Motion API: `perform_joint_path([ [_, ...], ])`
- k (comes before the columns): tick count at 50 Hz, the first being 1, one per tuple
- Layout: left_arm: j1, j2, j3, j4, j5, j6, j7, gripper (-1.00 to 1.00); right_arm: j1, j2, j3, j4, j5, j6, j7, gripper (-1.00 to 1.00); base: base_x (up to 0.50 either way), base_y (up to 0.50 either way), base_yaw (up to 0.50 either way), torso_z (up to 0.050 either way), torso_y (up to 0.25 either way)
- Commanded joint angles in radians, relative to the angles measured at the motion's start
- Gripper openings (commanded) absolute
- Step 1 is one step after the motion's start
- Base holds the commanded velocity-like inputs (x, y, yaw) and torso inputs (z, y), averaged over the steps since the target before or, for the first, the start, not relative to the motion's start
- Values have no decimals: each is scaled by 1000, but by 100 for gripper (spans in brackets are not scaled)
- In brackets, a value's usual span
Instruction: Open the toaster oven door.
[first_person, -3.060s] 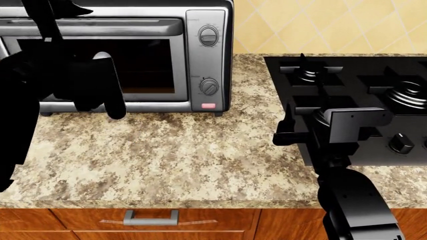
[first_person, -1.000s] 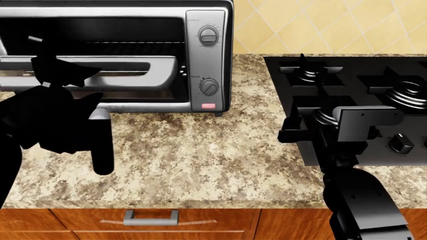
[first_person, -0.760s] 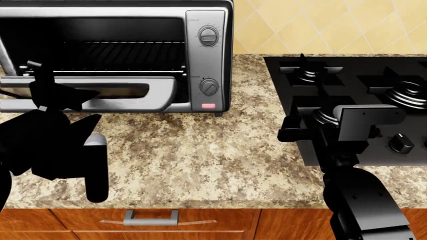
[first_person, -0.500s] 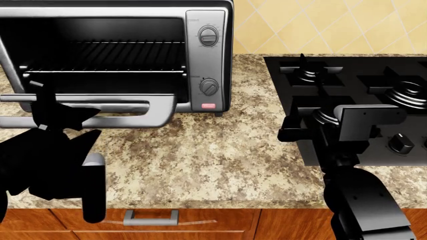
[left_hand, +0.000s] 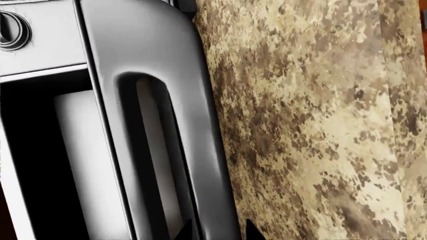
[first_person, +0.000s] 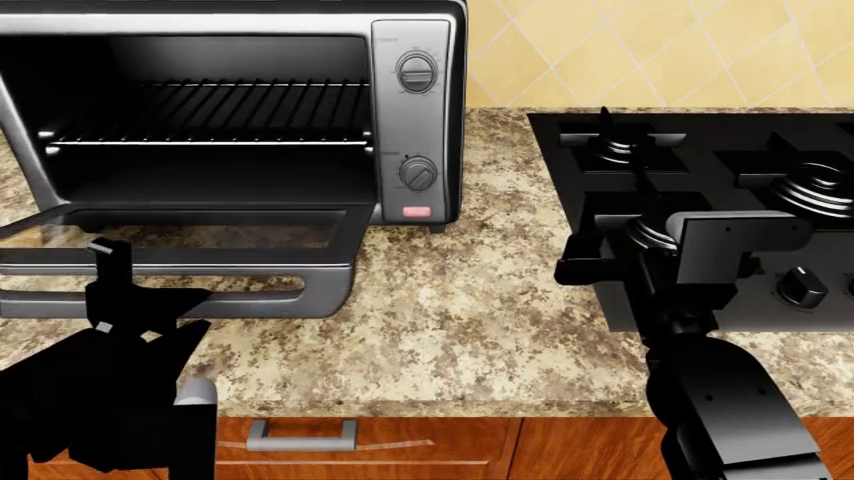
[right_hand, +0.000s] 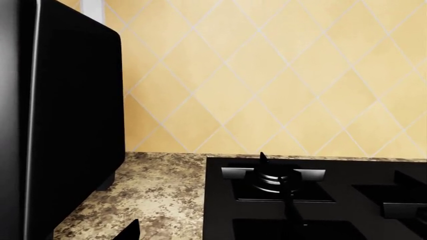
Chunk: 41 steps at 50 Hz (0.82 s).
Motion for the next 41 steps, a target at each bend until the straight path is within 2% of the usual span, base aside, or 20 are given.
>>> perform_joint_path([
  [1, 79, -37, 23, 7, -24, -27, -50, -100, -3, 2, -2, 7, 3, -8, 2, 100, 0, 0, 5, 0, 0],
  [41, 188, 107, 138, -235, 20, 90, -160, -100, -9, 20, -4, -2, 8, 4, 22, 100, 4, 0, -1, 0, 0],
])
